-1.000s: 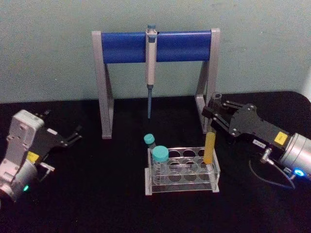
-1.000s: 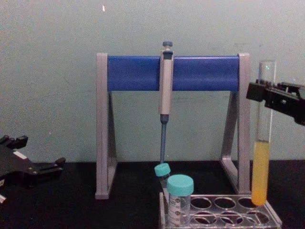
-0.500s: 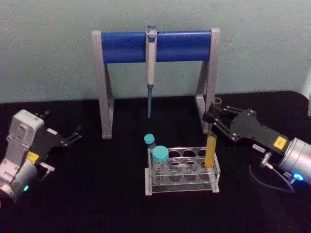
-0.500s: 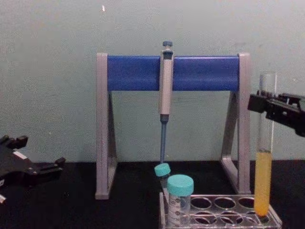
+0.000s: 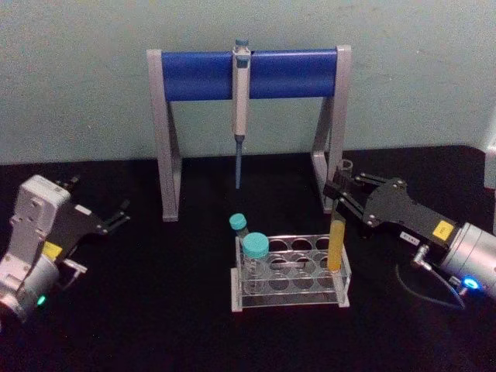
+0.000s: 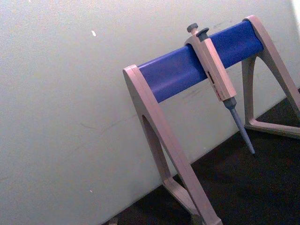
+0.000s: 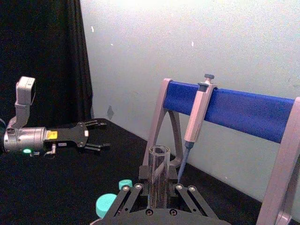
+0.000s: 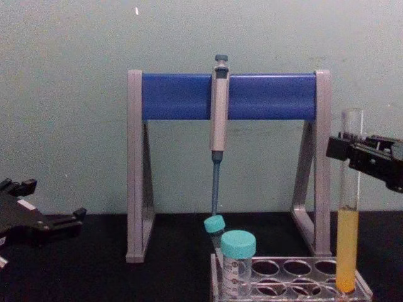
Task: Pick up the test tube from the test tube rack, shake it, then place it back into the test tube rack.
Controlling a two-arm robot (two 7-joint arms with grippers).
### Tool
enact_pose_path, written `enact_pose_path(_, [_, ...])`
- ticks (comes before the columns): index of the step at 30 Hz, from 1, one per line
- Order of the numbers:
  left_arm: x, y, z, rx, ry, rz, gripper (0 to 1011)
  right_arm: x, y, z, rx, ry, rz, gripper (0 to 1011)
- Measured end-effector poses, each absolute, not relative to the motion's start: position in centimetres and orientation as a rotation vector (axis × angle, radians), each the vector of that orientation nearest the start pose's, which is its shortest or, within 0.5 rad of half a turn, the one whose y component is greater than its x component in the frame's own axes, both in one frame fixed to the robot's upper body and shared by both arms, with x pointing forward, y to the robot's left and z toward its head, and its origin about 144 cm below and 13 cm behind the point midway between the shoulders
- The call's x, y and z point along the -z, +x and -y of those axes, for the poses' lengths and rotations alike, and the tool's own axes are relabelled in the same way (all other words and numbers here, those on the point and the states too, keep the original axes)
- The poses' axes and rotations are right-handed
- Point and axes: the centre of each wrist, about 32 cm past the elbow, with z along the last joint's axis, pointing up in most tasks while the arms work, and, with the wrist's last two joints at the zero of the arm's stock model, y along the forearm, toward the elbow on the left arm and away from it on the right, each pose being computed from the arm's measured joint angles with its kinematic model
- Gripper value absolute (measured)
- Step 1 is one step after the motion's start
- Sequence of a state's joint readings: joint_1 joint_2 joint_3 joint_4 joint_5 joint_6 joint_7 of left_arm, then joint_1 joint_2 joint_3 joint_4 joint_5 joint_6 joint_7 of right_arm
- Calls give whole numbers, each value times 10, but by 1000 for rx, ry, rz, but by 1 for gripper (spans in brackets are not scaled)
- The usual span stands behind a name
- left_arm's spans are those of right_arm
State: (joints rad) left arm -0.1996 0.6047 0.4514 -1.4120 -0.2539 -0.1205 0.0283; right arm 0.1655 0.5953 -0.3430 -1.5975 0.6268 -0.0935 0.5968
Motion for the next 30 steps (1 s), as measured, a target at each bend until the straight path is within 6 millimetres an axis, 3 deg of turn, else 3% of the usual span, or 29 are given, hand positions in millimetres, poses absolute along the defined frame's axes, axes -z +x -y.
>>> enact_pose_path(30, [-1140, 489, -310, -1248, 304, 285, 1001, -1178, 494, 295, 680, 21, 24, 233])
